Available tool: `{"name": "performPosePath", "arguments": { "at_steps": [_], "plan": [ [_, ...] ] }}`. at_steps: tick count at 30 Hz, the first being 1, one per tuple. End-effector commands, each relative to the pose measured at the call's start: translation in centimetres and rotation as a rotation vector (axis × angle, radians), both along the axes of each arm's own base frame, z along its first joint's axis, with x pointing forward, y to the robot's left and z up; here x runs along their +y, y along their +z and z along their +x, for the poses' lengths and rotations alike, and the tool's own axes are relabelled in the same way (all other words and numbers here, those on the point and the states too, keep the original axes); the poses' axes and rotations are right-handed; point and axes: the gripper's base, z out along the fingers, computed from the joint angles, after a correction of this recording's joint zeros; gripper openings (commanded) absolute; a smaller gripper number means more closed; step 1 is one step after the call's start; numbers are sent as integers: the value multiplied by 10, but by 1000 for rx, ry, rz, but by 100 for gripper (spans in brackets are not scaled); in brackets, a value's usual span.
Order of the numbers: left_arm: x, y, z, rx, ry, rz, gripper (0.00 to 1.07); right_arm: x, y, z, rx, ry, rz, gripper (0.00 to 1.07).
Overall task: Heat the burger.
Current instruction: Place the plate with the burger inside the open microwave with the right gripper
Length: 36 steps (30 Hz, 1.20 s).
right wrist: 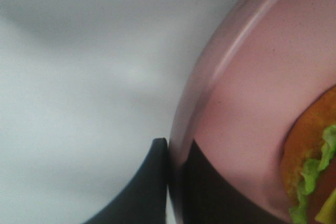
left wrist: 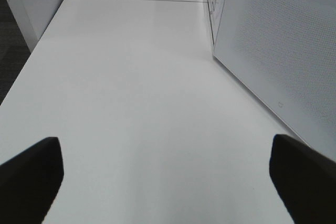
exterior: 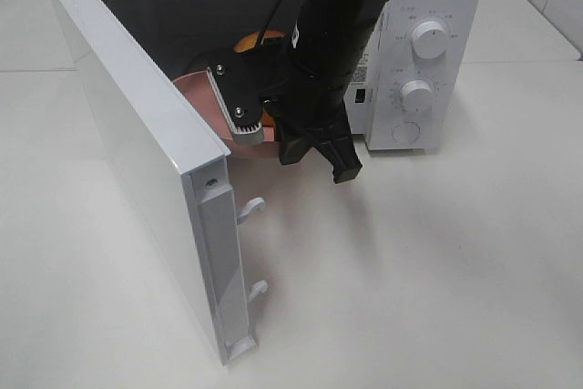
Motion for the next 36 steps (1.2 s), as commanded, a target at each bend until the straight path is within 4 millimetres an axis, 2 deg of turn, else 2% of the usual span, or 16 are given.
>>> {"name": "performPosePath", "arguments": {
  "at_steps": [1, 10, 17, 30, 36],
  "plan": [
    [-1, 0, -2, -21, -4, -10, 102, 7, 9, 8, -58, 25, 25, 0],
    [-1, 0, -2, -21, -4, -10, 102, 18, 6, 15, -58, 37, 20, 0],
    [-1, 0, -2, -21, -4, -10, 102, 28, 10, 31, -71, 2, -8, 0],
    [-1, 0, -2, -21, -4, -10, 102, 38, 9, 49, -118, -24, -14, 0],
    [-1, 0, -2, -21, -4, -10, 102, 44, 2, 58, -125, -35, -26, 0]
  ]
}}
